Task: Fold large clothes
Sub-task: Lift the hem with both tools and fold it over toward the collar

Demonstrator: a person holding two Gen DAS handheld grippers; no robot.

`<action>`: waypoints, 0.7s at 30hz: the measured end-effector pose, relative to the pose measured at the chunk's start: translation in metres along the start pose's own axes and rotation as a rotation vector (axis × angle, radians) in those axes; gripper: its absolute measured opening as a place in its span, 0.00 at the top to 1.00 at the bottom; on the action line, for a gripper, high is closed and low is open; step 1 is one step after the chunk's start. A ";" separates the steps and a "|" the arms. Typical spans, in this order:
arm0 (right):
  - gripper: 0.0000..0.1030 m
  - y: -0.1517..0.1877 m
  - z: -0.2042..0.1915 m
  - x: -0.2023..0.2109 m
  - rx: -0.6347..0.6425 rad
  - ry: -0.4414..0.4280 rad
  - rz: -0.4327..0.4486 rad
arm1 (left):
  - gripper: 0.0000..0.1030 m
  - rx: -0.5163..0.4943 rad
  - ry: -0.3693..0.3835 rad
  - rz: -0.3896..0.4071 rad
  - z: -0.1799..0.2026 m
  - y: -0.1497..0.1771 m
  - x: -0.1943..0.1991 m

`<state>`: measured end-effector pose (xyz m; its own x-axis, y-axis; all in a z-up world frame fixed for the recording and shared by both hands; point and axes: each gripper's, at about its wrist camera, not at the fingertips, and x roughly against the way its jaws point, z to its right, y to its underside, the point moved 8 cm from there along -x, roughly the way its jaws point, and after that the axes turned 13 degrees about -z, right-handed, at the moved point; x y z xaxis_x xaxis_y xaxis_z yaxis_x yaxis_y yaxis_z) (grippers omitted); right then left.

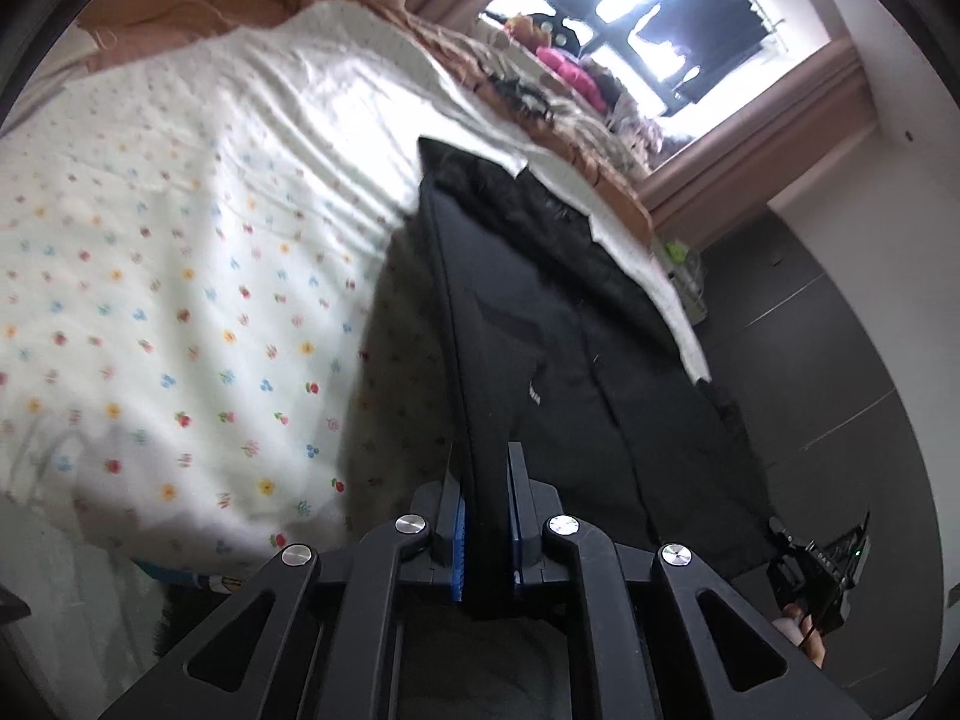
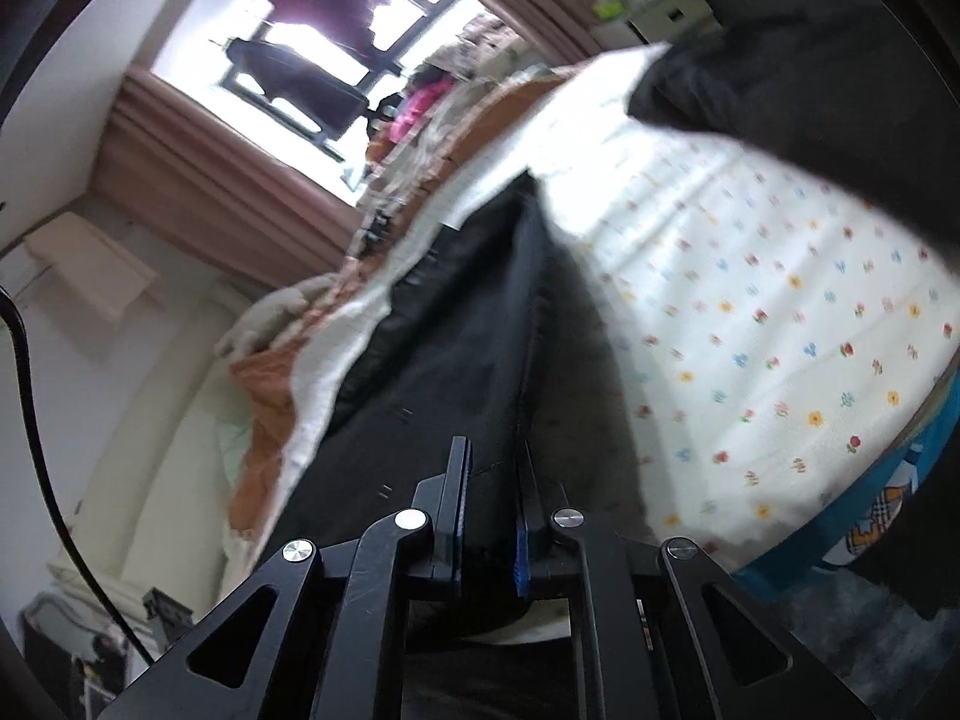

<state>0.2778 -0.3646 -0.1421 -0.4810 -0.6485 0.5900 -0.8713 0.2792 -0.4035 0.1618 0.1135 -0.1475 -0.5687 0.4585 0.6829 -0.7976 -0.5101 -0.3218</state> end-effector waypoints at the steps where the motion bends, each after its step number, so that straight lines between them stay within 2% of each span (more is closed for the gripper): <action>1: 0.88 0.001 -0.008 0.008 0.017 -0.004 0.006 | 0.90 0.001 0.006 0.016 0.002 0.001 0.012; 12: 0.88 0.031 -0.076 0.072 0.141 -0.060 0.066 | 0.90 -0.043 0.088 0.167 0.029 0.024 0.117; 21: 0.89 0.056 -0.123 0.111 0.227 -0.095 0.105 | 0.90 -0.053 0.139 0.256 0.037 0.041 0.180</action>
<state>0.1635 -0.3340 -0.0138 -0.5467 -0.6908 0.4731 -0.7682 0.1891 -0.6117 0.0335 0.1484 -0.0135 -0.7716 0.4170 0.4804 -0.6324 -0.5846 -0.5083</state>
